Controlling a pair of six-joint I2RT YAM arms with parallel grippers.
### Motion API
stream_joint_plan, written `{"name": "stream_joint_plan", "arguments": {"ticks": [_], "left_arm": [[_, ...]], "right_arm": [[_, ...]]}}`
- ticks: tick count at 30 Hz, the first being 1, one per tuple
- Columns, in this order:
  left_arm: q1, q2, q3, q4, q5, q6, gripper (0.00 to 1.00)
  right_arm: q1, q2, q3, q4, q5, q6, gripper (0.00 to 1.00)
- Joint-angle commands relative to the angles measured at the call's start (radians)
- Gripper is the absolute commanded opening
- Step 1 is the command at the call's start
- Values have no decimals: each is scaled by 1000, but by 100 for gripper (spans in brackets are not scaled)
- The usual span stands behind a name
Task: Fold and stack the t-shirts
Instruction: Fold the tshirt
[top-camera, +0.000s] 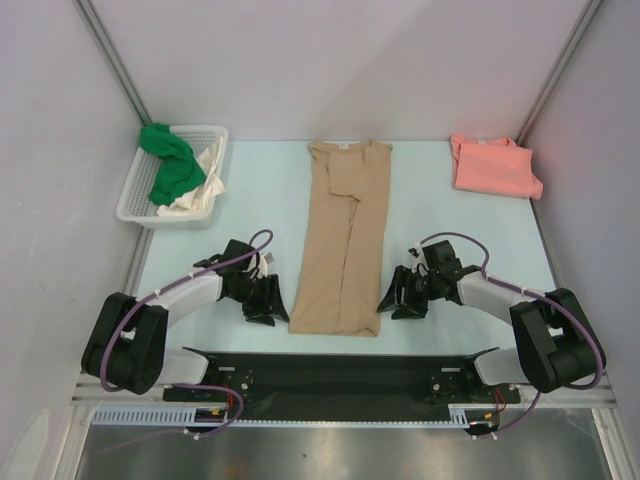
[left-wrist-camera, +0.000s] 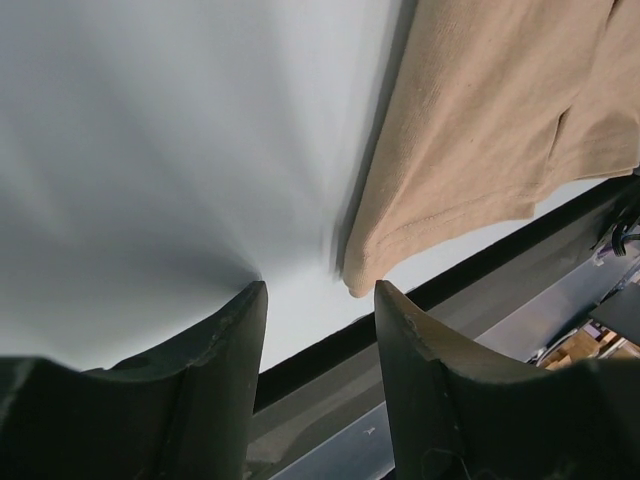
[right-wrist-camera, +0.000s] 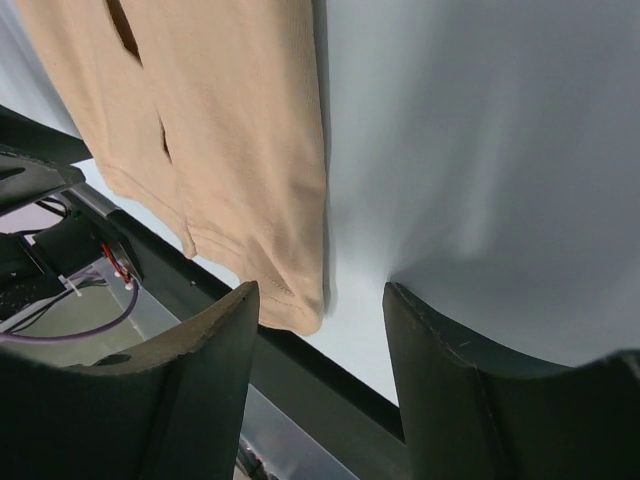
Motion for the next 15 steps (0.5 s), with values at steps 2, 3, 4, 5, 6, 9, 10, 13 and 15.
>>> {"name": "stream_joint_plan", "arguments": {"ticks": [2, 3, 4, 5, 6, 9, 10, 13, 15], "left_arm": [[-6, 15, 27, 12, 9, -10, 52], [-6, 22, 24, 14, 9, -11, 52], [-6, 24, 24, 15, 9, -11, 52], [-6, 26, 20, 17, 13, -11, 51], [-6, 27, 20, 15, 12, -11, 50], [-6, 26, 20, 15, 2, -13, 50], [-6, 26, 20, 17, 4, -14, 50], [-6, 26, 20, 17, 1, -13, 50], [-6, 29, 22, 14, -5, -10, 50]], "right_arm": [[14, 15, 2, -21, 16, 18, 58], [23, 15, 0, -15, 19, 21, 58], [27, 14, -1, -11, 20, 22, 58], [30, 12, 0, -11, 24, 28, 58], [35, 12, 0, -9, 24, 27, 58], [37, 14, 3, -5, 31, 32, 58], [37, 15, 3, 0, 31, 35, 58], [38, 20, 3, 6, 30, 42, 58], [37, 28, 2, 5, 31, 47, 58]]}}
